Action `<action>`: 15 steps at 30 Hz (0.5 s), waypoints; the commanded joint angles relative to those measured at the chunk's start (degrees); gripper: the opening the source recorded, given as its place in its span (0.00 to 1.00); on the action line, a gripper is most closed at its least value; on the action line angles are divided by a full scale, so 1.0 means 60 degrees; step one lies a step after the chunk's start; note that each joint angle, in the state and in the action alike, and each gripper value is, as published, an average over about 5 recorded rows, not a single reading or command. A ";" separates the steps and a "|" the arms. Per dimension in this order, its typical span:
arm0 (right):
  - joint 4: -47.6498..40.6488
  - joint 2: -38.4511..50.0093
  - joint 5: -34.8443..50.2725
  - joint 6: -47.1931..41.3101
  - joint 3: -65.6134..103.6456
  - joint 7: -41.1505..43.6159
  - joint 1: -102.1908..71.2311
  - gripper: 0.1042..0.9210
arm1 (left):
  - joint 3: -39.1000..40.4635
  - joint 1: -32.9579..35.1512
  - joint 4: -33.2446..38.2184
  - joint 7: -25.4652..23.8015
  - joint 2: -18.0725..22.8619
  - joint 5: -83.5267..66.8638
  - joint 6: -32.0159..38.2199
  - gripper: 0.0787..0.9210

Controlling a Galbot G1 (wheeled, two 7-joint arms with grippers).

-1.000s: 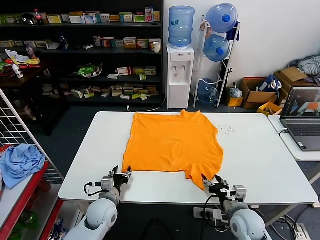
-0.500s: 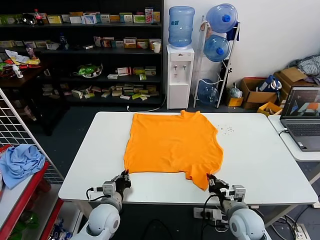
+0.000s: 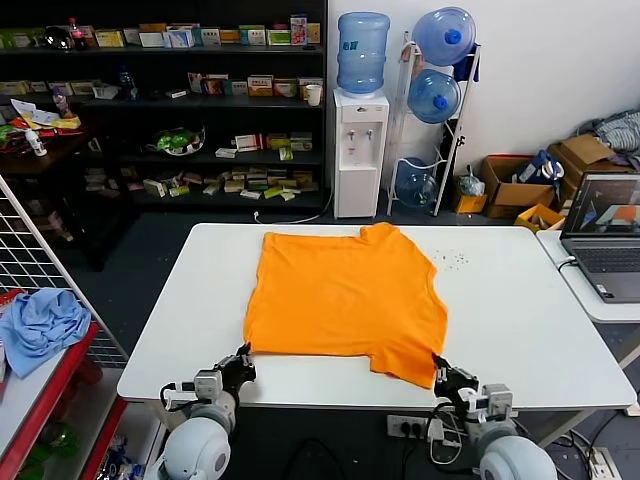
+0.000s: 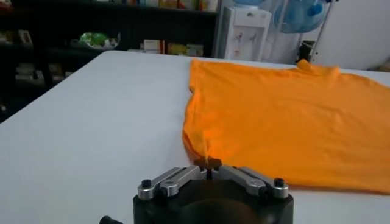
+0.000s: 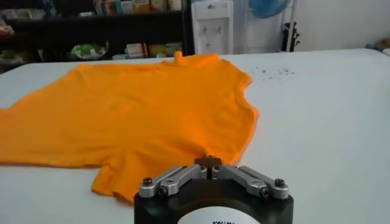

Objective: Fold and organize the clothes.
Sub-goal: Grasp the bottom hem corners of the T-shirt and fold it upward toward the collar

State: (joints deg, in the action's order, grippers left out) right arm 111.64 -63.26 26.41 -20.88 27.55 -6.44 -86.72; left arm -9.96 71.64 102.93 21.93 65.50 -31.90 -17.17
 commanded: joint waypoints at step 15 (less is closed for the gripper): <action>0.0476 0.0452 -0.2541 0.1974 0.0553 0.0297 -0.0760 0.02 | -0.0083 0.0707 0.0993 -0.0387 -0.0131 0.1810 0.1368 0.02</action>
State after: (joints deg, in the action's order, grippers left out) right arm 114.99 -61.00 15.50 -13.14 29.93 -5.10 -91.58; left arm -10.56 77.14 109.30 20.31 63.64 -26.92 -12.74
